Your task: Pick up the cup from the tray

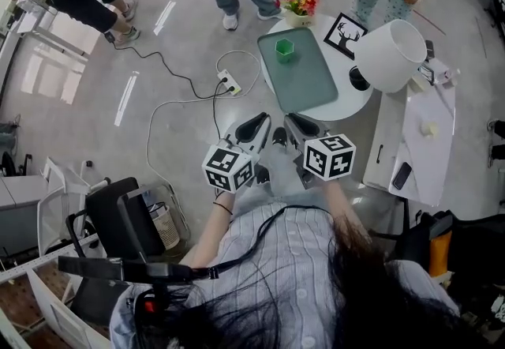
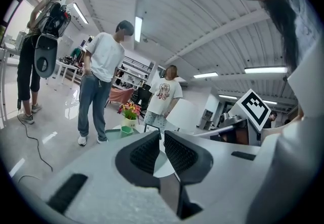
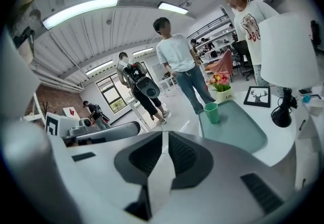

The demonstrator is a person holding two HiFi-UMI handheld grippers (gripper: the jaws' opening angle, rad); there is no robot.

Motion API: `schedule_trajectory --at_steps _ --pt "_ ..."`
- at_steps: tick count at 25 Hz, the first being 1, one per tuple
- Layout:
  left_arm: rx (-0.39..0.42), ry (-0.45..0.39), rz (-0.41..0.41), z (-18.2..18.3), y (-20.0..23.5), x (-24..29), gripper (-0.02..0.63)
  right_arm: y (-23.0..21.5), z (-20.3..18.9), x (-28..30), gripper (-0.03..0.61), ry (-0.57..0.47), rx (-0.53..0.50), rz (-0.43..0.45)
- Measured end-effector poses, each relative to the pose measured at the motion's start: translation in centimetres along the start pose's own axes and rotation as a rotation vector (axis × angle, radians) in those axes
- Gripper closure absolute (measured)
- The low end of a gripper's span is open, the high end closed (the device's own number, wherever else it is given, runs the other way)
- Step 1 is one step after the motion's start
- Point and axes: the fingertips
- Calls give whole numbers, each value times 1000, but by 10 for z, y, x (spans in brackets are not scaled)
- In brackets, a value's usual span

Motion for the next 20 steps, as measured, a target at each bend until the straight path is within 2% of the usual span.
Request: schedule_trajectory --at_steps 8,20 --pt "-6 22 6 6 26 31 584 -28 25 26 523 -2 15 4" --pt "11 108 -20 10 68 116 583 -92 72 73 523 34 28 -5"
Point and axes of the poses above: the fingertips, and each gripper's own axes: x forward along the fingers, y to its left, z out of its top, and after that the axes turned 1 degree about x, right-handed
